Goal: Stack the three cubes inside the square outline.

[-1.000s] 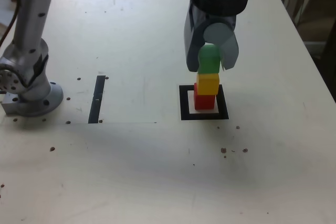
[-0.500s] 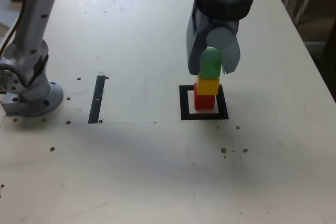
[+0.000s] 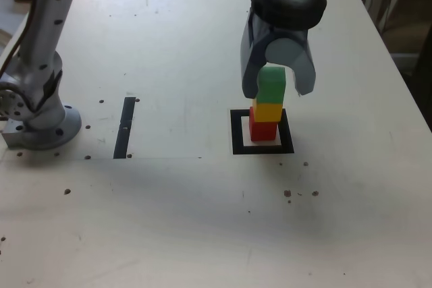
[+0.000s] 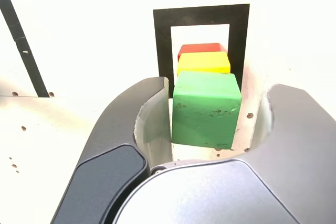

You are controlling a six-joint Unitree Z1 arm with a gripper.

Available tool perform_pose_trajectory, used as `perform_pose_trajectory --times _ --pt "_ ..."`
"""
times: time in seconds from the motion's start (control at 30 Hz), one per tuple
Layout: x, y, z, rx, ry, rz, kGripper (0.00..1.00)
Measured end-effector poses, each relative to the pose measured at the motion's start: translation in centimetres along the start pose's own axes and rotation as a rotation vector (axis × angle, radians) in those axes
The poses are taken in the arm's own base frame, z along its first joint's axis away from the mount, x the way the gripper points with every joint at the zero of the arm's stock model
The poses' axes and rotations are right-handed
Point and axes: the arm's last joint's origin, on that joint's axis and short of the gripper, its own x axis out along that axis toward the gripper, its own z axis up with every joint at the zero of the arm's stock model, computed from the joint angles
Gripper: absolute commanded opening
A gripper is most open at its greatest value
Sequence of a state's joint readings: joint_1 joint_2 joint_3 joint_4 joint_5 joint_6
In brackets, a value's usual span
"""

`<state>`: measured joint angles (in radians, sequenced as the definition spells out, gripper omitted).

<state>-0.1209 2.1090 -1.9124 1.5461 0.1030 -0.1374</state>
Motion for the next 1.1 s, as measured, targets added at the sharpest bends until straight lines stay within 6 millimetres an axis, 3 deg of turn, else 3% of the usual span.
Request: perform_pose_trajectory --times 0.23,0.53,0.77,0.97,1.03,1.1 --pt "-0.3 0.2 -0.3 0.0 -0.003 0.034 0.99" --pt "-3.7 1.2 -4.2 -0.005 -0.048 0.046 0.99" --pt "-4.8 2.0 -9.8 -0.005 -0.049 0.034 0.99" --pt "-4.2 2.6 -15.2 -0.001 -0.018 0.023 0.99" --pt "-4.4 2.8 -16.5 -0.004 -0.04 0.016 0.99" --pt "-3.5 2.8 -17.4 -0.001 -0.013 0.013 0.99"
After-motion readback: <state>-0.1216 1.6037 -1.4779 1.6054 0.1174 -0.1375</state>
